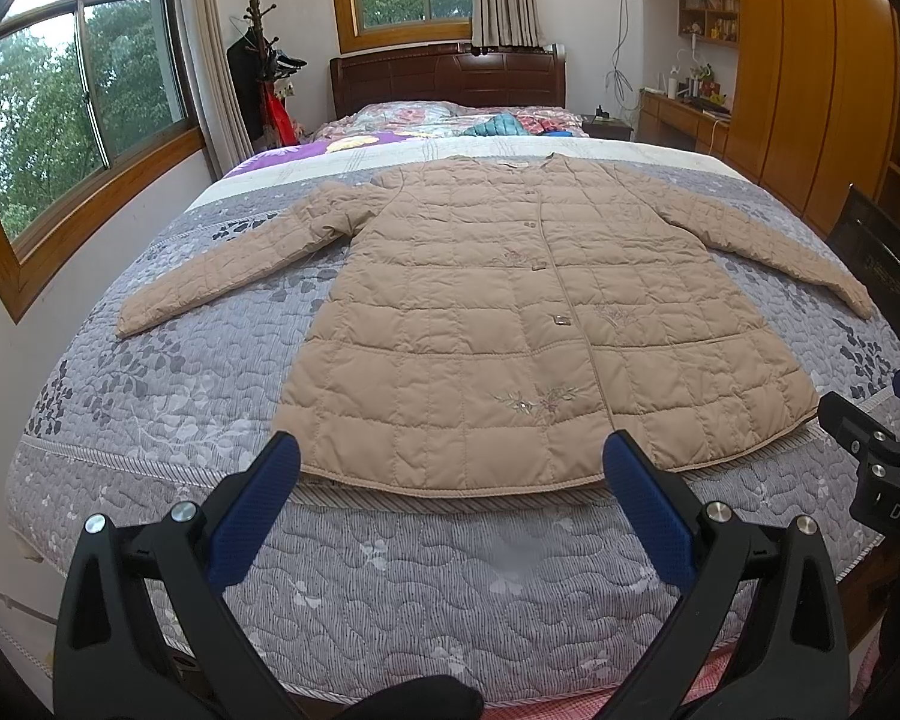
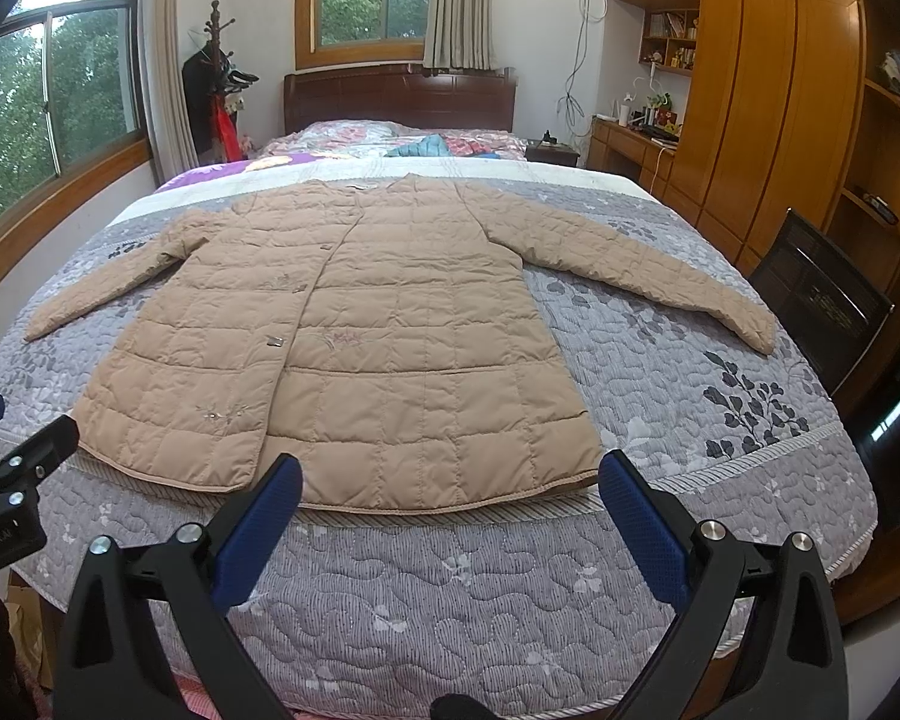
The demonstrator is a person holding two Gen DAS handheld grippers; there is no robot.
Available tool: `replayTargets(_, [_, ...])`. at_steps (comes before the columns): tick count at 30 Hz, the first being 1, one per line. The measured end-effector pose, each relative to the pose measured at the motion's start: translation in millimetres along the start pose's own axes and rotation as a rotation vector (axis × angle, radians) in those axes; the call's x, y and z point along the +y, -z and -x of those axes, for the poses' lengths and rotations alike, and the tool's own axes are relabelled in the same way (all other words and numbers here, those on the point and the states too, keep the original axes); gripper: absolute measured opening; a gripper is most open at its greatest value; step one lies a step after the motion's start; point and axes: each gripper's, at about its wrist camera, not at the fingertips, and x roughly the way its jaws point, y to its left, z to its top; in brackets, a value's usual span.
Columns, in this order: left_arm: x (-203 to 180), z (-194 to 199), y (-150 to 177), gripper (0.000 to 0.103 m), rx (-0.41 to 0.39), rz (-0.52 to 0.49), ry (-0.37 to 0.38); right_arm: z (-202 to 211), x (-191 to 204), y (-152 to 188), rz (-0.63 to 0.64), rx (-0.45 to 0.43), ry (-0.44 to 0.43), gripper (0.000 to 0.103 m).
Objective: Fold large clothes
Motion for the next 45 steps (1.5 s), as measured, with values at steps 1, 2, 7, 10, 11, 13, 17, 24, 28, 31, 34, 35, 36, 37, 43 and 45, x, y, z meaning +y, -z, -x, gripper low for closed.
replayTargets(1, [0, 0, 0, 0.100, 0.000, 0.000, 0.000, 0, 0, 0, 0.000, 0.000, 0.000, 0.099])
replayTargets(2, [0, 0, 0, 0.100, 0.000, -0.001, -0.001, 0, 0, 0, 0.000, 0.001, -0.001, 0.099])
replayTargets(7, [0, 0, 0, 0.100, 0.000, -0.001, -0.001, -2, 1, 0, 0.001, 0.002, -0.005, 0.099])
replayTargets(10, [0, 0, 0, 0.100, 0.000, 0.000, -0.001, -2, 1, 0, 0.001, 0.002, -0.005, 0.099])
replayTargets(11, [0, 0, 0, 0.100, 0.000, -0.001, -0.001, -2, 1, 0, 0.000, 0.003, -0.005, 0.099])
replayTargets(13, [0, 0, 0, 0.100, 0.001, -0.001, -0.001, -2, 0, 0, 0.000, 0.003, -0.004, 0.099])
replayTargets(17, [0, 0, 1, 0.100, 0.002, -0.002, -0.001, -4, 0, 0, 0.000, 0.005, -0.008, 0.099])
replayTargets(24, [3, -9, -8, 0.100, 0.016, -0.004, 0.019, -15, -9, -5, -0.030, 0.016, -0.050, 0.099])
replayTargets(28, [6, -23, -19, 0.100, 0.006, -0.006, 0.013, -29, -29, -17, -0.060, 0.013, -0.044, 0.099])
replayTargets(31, [7, -45, -32, 0.100, 0.032, -0.019, 0.030, -47, -52, -32, -0.088, 0.034, -0.052, 0.099])
replayTargets(34, [8, -80, -52, 0.100, 0.108, -0.020, 0.091, -67, -79, -49, -0.110, 0.047, -0.053, 0.099])
replayTargets(35, [8, -88, -57, 0.100, 0.122, -0.021, 0.100, -75, -88, -55, -0.125, 0.060, -0.069, 0.099])
replayTargets(36, [6, -103, -66, 0.099, 0.151, -0.026, 0.111, -86, -101, -63, -0.147, 0.074, -0.089, 0.099])
replayTargets(37, [3, -112, -73, 0.099, 0.166, -0.039, 0.114, -95, -112, -68, -0.158, 0.084, -0.098, 0.099])
replayTargets(43, [-31, -175, -128, 0.099, 0.270, -0.095, 0.242, -156, -205, -105, -0.312, 0.155, -0.016, 0.099])
replayTargets(45, [-44, -201, -148, 0.099, 0.305, -0.070, 0.282, -173, -242, -114, -0.388, 0.178, -0.015, 0.099])
